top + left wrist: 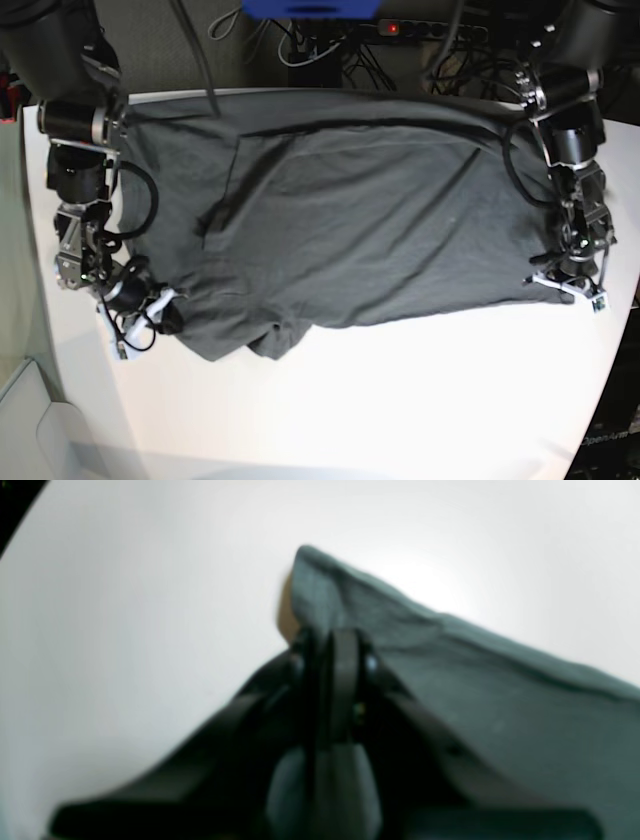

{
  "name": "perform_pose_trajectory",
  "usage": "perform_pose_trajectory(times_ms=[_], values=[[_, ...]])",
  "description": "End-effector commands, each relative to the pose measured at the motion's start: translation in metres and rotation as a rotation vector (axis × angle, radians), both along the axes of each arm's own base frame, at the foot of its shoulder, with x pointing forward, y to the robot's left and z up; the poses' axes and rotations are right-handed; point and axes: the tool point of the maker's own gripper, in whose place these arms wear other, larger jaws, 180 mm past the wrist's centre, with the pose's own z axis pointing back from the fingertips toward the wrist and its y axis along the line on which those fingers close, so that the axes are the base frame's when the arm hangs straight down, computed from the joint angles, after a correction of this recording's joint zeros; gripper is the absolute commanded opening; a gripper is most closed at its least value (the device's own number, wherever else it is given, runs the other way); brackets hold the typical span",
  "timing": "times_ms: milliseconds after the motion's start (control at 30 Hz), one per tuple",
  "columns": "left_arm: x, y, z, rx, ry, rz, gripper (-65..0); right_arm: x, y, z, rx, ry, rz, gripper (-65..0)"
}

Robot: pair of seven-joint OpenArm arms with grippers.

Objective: Layout the t-shirt on the table in an organized manner, then fold the t-shirt properly
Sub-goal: 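Grasp the shirt corners with both grippers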

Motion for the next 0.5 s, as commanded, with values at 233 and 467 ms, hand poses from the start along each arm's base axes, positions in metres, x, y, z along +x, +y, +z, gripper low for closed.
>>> perform_pose_trajectory(times_ms=[233,467], values=[[0.009,0.007,0.039,0.066,-0.114,-0.002,-62.2,0.004,-0.020,0.038,0.007,-0.145,-0.060,-59.1],[0.007,0.001,0.033,0.055,-0.107,-0.006,-62.3,-0.002,-0.017,0.030,-0.011,-0.104,-0.043,-59.0]])
